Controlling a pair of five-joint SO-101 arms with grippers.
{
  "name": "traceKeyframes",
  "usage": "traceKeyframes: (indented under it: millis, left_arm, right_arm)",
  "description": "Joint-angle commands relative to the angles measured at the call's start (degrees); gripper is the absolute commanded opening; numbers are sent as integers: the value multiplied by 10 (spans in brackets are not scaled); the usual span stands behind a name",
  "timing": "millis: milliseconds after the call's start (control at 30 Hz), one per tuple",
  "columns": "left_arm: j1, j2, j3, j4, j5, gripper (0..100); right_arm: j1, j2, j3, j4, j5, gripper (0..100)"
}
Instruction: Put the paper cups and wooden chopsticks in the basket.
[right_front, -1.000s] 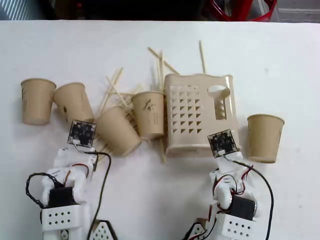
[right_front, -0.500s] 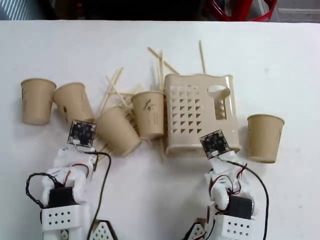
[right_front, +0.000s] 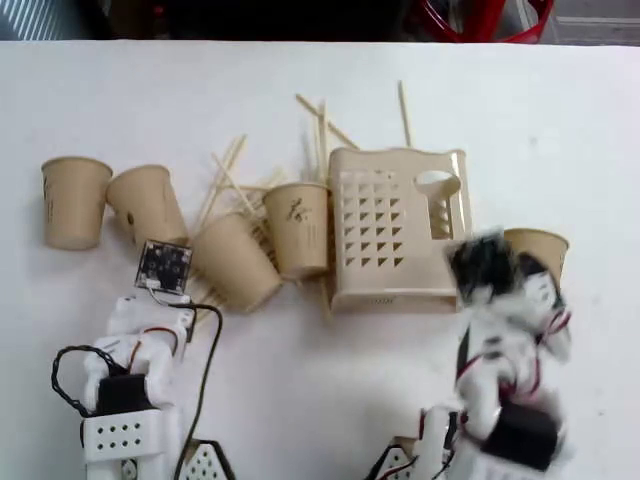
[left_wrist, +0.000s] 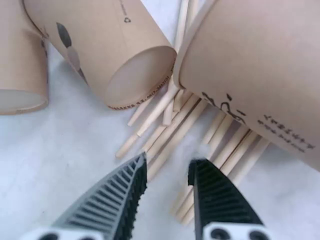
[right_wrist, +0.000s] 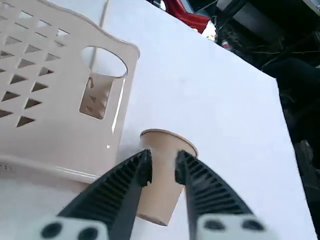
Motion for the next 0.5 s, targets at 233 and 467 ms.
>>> traceKeyframes:
  millis: [233, 467]
  left_arm:
    - [7, 2, -4, -11, 7, 151]
    - [7, 2, -4, -11, 7, 151]
  right_arm:
    - [-138, 611, -461, 102, -61, 146]
    - [-151, 862, -726, 197, -130, 253]
